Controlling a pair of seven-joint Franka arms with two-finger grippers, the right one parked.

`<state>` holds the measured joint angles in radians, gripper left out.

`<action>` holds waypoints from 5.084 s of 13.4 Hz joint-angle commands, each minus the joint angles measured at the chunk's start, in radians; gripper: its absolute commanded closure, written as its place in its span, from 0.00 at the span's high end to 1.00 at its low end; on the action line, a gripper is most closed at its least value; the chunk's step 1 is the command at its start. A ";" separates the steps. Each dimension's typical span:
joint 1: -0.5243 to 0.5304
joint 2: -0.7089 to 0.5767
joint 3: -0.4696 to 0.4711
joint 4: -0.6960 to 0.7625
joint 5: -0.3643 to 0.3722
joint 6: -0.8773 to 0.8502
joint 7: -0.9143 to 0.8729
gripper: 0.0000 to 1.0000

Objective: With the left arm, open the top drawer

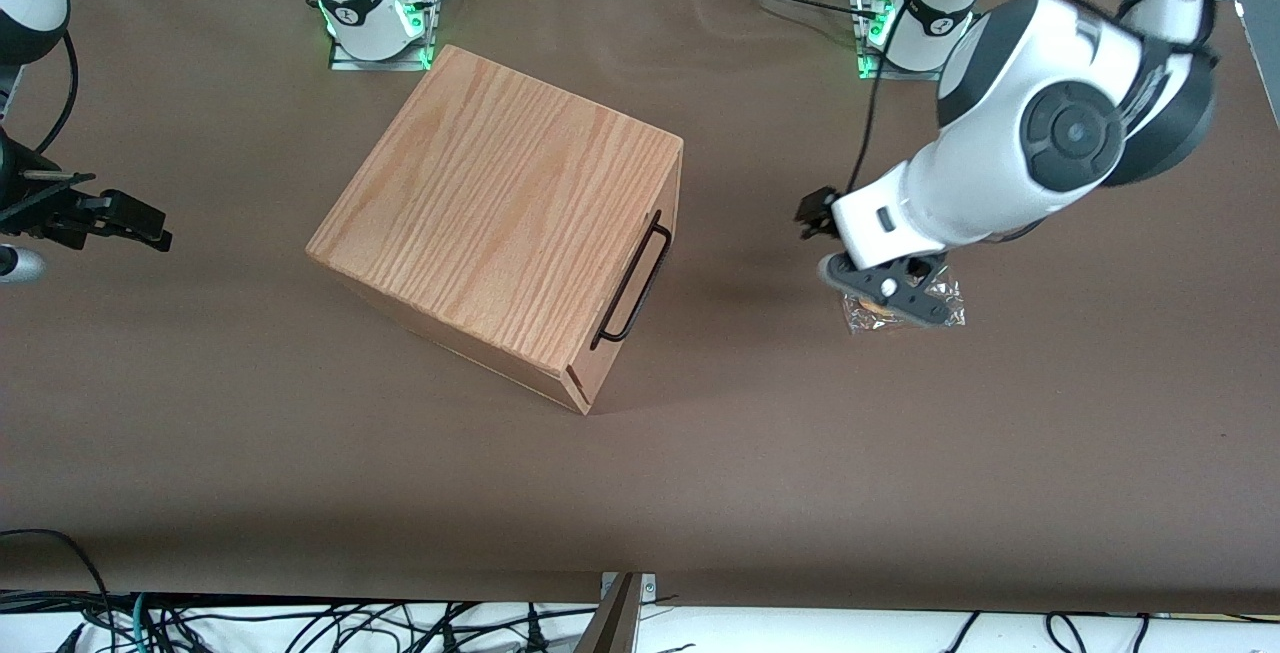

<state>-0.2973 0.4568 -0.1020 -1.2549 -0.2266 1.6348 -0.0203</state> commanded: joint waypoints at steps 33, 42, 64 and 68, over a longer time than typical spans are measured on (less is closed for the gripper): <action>-0.100 0.238 0.018 0.017 0.165 0.389 0.003 1.00; 0.020 0.224 0.016 0.018 0.167 0.375 0.148 1.00; 0.124 -0.038 0.018 0.032 0.042 0.002 0.149 1.00; 0.170 -0.124 0.018 0.026 0.186 -0.162 0.145 1.00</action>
<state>-0.1444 0.3776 -0.0779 -1.2002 -0.0935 1.5319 0.1257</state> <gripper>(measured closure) 0.000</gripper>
